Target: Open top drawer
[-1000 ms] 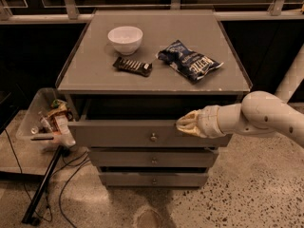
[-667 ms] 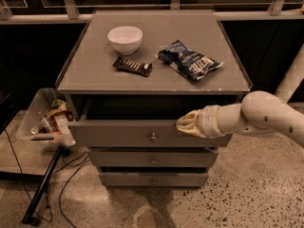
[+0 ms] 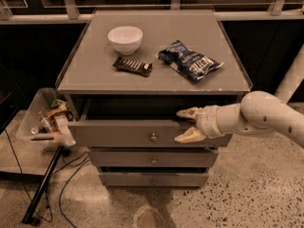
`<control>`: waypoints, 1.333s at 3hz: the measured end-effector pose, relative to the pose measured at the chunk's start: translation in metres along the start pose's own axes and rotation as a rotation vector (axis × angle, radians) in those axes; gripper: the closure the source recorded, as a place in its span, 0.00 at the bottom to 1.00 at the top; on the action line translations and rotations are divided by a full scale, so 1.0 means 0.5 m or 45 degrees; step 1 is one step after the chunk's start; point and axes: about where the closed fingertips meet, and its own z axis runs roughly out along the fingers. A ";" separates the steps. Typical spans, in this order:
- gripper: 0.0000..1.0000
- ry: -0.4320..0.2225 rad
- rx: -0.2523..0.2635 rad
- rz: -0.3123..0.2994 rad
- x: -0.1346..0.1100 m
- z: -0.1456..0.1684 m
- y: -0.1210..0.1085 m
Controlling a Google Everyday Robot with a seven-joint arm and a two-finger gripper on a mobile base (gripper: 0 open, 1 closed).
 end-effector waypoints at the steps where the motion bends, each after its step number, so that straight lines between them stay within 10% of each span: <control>1: 0.00 0.000 0.000 0.000 0.000 0.000 0.000; 4: 0.00 0.071 -0.052 0.174 0.111 0.005 0.081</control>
Offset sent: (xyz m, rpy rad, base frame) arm -0.0061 -0.0057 -0.0101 -0.0043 0.0243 -0.0103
